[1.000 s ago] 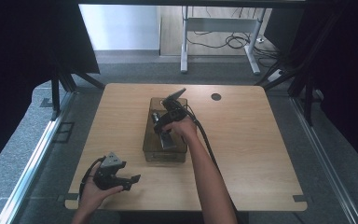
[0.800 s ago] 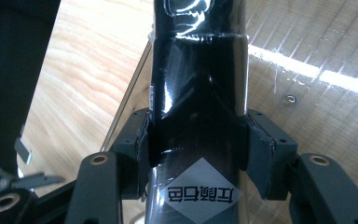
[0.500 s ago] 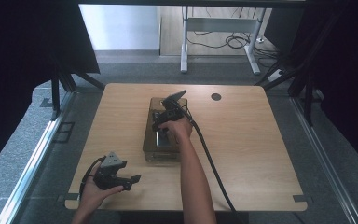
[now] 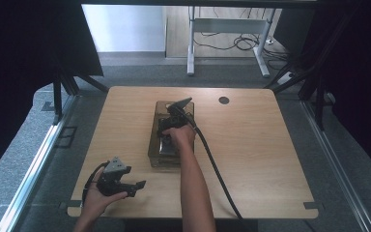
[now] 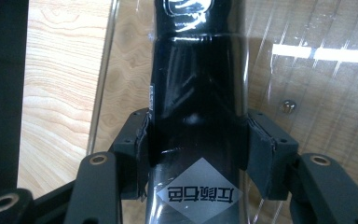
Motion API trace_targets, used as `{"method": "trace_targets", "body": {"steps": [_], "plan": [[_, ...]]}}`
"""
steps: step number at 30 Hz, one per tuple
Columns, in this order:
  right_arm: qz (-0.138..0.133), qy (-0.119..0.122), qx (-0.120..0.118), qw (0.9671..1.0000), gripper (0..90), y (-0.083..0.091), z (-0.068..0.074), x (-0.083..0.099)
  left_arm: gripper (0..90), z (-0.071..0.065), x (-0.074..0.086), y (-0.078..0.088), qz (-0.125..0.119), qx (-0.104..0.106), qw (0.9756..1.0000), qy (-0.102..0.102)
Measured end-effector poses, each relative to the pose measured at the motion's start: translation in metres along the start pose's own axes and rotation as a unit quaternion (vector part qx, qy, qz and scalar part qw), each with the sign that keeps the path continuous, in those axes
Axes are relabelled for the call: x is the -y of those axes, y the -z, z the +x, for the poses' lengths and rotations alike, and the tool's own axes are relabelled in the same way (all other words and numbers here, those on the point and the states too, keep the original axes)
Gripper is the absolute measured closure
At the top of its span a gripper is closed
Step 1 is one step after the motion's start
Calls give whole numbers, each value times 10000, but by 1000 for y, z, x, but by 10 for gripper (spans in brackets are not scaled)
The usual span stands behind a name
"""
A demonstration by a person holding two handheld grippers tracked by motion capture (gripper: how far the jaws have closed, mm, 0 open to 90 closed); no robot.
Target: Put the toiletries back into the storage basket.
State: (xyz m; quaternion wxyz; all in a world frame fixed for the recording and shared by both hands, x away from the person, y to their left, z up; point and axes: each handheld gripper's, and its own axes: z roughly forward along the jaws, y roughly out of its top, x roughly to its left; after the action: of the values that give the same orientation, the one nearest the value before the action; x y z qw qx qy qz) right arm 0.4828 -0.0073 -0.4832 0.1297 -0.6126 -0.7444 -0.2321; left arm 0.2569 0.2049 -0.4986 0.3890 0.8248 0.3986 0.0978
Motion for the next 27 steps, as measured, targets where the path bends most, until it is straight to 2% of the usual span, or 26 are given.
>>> {"method": "trace_targets", "body": {"steps": [9, 16, 19, 20, 23, 26, 27], "plan": [[0, -236, -43, 9997, 465, -8, -3, -1, 191, 0, 0, -1, -1, 1, 10000, 23], [0, -325, 93, 9994, 453, -15, -4, 0, 191, 0, 0, -1, 12, 9, 10000, -5], [40, -276, 184, 9994, 441, -18, -3, 0, 191, 0, 0, -1, 17, 11, 10000, -5], [52, -289, 246, 9993, 412, -19, -2, 0, 191, 0, 0, -1, 16, 11, 10000, -4], [-45, -319, 278, 9991, 374, -14, 0, 0, 191, 0, 0, -1, 20, 12, 10000, 0], [-52, -142, 429, 9990, 362, -7, 4, -1, 191, -1, 0, -2, 13, 19, 10000, 21], [-95, -55, 410, 9991, 360, -1, 10, -1, 191, -1, 0, -3, 18, 21, 10000, -1]]}}
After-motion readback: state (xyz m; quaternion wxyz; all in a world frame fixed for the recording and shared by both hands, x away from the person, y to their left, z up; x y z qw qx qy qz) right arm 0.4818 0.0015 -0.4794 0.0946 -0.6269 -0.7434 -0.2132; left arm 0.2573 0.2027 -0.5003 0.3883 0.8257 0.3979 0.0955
